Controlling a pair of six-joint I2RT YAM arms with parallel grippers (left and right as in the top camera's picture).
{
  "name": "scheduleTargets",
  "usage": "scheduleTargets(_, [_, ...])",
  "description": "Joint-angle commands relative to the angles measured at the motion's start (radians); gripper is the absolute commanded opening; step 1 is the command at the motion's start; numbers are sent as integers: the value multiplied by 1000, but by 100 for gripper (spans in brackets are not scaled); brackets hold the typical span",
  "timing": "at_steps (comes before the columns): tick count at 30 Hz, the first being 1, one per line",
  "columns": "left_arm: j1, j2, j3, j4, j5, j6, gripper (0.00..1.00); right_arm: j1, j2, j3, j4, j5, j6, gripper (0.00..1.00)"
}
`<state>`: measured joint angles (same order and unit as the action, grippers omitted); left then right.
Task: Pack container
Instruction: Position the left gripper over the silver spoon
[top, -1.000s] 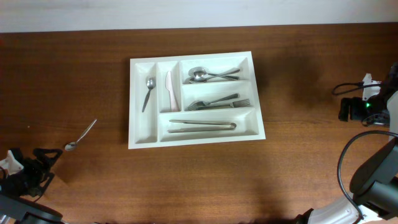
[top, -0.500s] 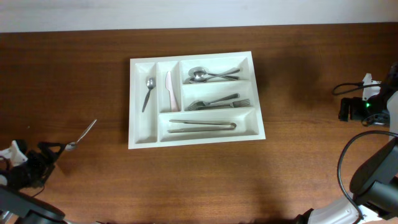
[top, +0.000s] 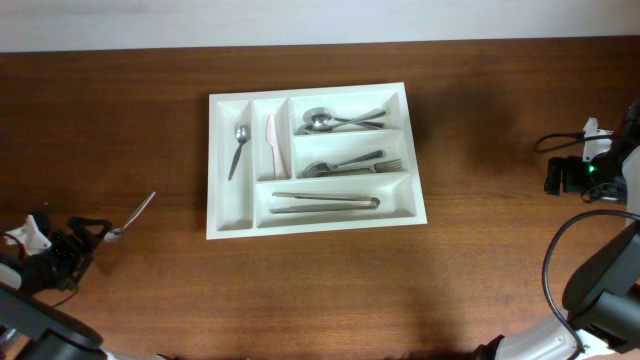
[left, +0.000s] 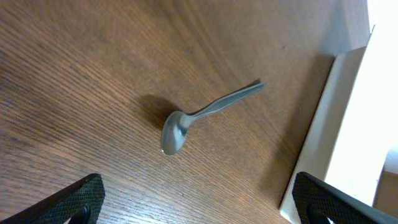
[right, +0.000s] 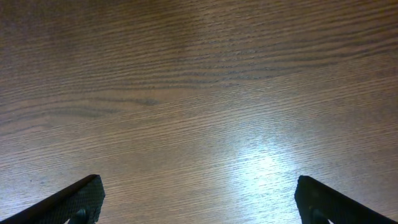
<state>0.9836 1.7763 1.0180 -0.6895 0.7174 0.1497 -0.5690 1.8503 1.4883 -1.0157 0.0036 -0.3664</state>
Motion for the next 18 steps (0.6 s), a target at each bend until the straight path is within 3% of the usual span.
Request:
scheduleTargets(1, [-10,68,-3,5,19,-10,99,-1,-11,1,3,8,8,99])
scheduleTargets(18, [-22,104,-3,51,31,-10,99,-1,-11,1,3,8,8,99])
